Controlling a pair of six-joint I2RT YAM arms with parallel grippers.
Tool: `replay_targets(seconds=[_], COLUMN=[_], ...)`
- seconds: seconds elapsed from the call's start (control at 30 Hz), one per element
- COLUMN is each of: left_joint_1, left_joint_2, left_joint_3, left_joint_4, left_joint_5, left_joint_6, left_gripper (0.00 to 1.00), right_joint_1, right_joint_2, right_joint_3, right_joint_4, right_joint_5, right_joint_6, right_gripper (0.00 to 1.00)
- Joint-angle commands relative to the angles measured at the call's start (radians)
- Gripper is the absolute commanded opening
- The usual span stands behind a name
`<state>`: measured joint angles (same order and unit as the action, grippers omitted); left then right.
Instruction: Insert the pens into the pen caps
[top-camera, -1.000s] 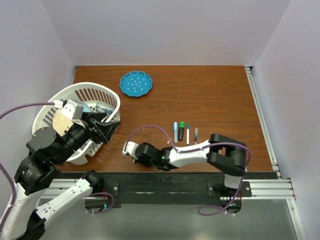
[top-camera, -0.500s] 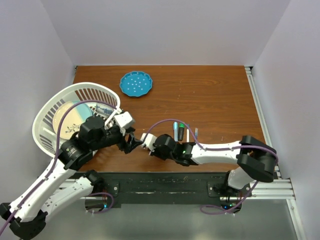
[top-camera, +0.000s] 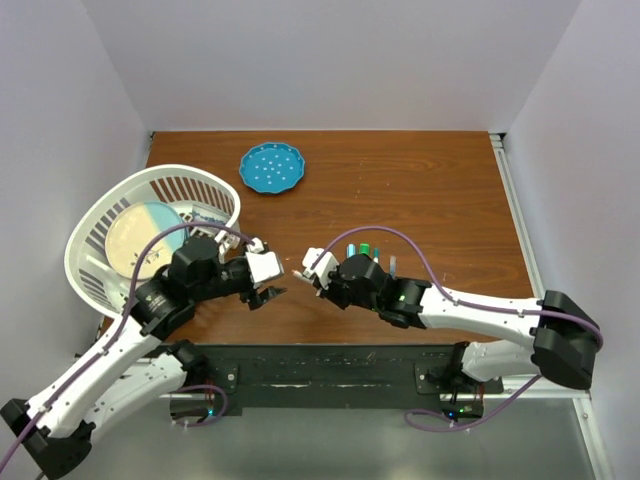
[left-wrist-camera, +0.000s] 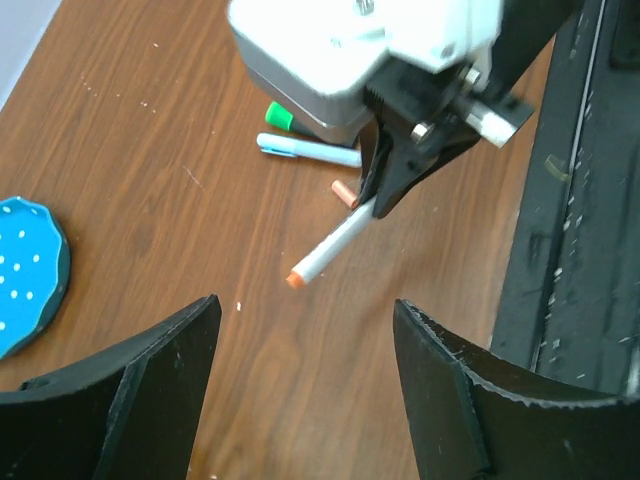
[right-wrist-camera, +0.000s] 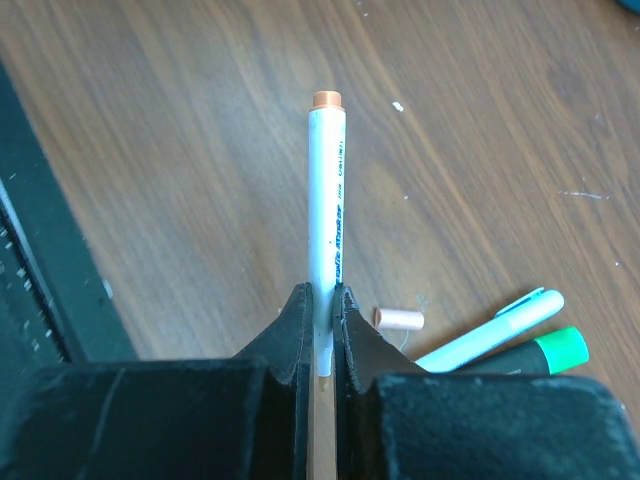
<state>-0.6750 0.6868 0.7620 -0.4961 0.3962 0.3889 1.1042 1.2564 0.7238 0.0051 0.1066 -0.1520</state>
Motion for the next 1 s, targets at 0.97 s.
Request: replay_targets(seconds=[0.97], left_joint_1=[-0.143], left_joint_2=[0.227], left_joint_3=[-0.044], left_joint_4=[0.169], left_joint_5=[-0.085], left_joint_6=[0.355], left_gripper=[0.69], right_joint_1=[0.000], right_joint_2=[-0.088], right_joint_3=[0.183], right_joint_4=[-0.197], right_joint_5=[-0.123], right_joint_6=[-0.001], right_gripper=[0.00])
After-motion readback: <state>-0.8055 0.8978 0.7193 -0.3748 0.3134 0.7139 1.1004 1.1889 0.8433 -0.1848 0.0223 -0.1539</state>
